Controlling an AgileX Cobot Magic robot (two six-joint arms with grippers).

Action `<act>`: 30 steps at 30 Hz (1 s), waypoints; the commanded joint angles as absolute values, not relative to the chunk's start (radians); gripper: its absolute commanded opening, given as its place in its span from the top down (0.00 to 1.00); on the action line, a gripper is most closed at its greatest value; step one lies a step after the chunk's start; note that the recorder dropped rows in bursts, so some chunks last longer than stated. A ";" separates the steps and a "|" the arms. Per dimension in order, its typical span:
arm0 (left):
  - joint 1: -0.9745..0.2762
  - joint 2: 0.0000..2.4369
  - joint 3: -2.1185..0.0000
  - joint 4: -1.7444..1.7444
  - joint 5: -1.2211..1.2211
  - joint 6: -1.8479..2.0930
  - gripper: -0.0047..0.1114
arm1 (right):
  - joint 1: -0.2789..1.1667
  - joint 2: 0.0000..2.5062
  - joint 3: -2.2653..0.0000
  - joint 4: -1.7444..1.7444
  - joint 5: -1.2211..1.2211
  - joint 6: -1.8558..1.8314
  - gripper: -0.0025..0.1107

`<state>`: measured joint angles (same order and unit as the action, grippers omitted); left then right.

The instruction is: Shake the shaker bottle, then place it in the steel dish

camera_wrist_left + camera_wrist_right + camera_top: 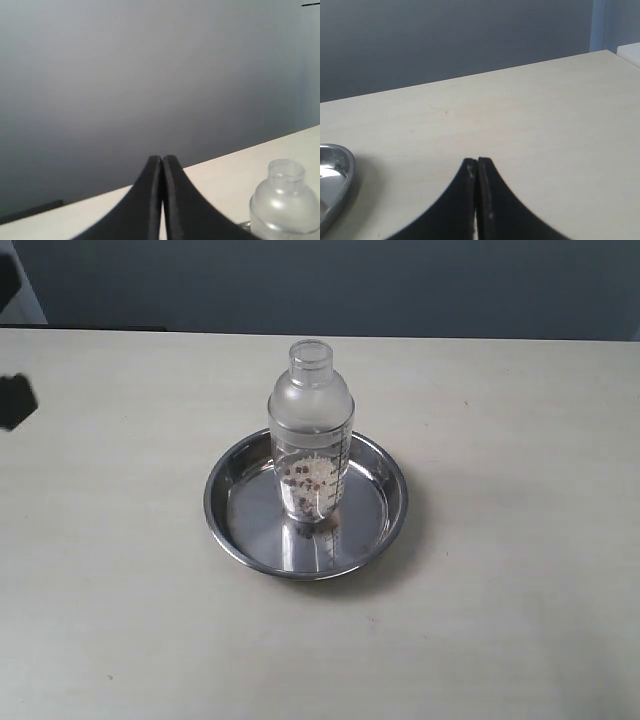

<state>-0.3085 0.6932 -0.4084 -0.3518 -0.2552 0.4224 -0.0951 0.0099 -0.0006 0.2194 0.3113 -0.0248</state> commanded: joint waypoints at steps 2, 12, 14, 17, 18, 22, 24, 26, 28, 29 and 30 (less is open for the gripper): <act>-0.211 0.509 -0.236 -0.366 -0.261 0.337 0.96 | -0.099 0.005 0.000 0.216 0.304 -0.026 0.98; -0.110 0.263 -0.019 -0.368 -0.245 0.218 0.96 | -0.099 0.005 0.000 0.216 0.304 -0.026 0.98; -0.092 0.223 0.000 -0.368 -0.227 0.208 0.96 | -0.099 0.005 0.000 0.216 0.304 -0.026 0.98; -0.068 0.166 0.000 -0.373 -0.183 0.205 0.96 | -0.099 0.005 0.000 0.216 0.304 -0.026 0.98; -0.060 0.150 0.000 -0.371 -0.174 0.209 0.96 | -0.099 0.005 0.000 0.216 0.304 -0.026 0.98; -0.033 0.105 0.000 -0.366 -0.097 0.209 0.96 | -0.099 0.005 0.000 0.216 0.304 -0.026 0.98; -0.025 0.082 0.000 -0.362 -0.047 0.196 0.96 | -0.099 0.005 0.000 0.215 0.306 -0.026 0.98; -0.015 0.057 0.000 -0.358 0.000 0.184 0.96 | -0.099 0.005 0.000 0.215 0.306 -0.026 0.98; -0.006 0.033 0.000 -0.330 0.050 0.151 0.96 | -0.099 0.005 0.000 0.215 0.306 -0.026 0.98; 0.001 0.020 0.000 -0.305 0.079 0.120 0.96 | -0.099 0.005 0.000 0.215 0.306 -0.026 0.98; 0.007 0.006 0.000 -0.271 0.107 0.079 0.96 | -0.099 0.005 0.000 0.215 0.306 -0.026 0.98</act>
<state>-0.0067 0.0403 -0.0046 -0.3324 0.0401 0.1549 -0.0951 0.0099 -0.0006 0.2194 0.3113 -0.0248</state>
